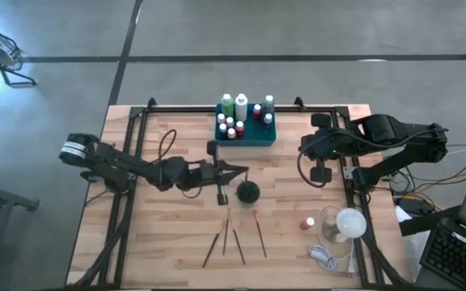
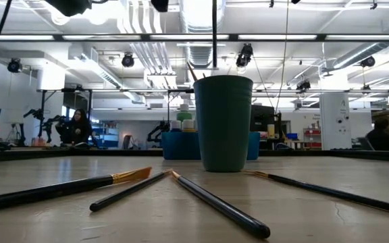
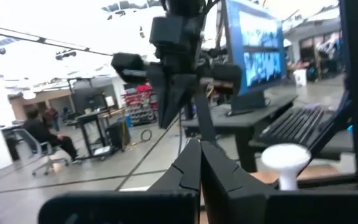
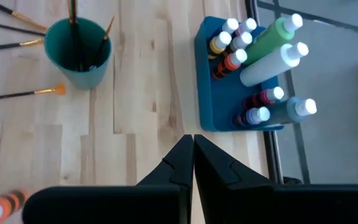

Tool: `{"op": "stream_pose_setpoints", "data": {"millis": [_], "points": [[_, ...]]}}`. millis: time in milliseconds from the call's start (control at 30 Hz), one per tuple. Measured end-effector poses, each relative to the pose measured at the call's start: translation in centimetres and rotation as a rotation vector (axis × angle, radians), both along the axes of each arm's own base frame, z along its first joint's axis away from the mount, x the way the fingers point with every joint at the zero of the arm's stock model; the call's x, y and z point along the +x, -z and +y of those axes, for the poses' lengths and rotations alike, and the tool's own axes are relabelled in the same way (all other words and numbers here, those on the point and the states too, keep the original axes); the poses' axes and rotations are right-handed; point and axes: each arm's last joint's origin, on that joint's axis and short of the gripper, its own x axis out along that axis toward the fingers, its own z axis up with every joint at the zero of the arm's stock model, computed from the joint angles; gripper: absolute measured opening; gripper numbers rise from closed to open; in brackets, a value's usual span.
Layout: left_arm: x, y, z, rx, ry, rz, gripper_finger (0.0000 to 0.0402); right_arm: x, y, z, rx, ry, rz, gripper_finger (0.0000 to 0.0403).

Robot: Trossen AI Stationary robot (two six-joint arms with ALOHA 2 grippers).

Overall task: Pick & Place Paint Supplies
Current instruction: Put the yellow paint brush into the green cup

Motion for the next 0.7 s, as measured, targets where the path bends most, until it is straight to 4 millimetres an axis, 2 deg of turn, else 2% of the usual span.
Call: {"op": "stream_pose_setpoints", "data": {"millis": [167, 500, 700], "points": [[-0.2, -0.2, 0.5, 0.027, -0.015, -0.012, 0.0, 0.0, 0.0, 0.0, -0.005, 0.003, 0.0, 0.0008], [1.7, 2.9, 1.5, -0.014, 0.005, 0.028, 0.0, 0.0, 0.0, 0.0, 0.012, 0.028, -0.009, 0.0008], [1.9, 4.9, 1.5, -0.05, 0.016, -0.002, 0.0, 0.0, 0.0, 0.0, 0.014, 0.031, -0.01, 0.0008]]}}
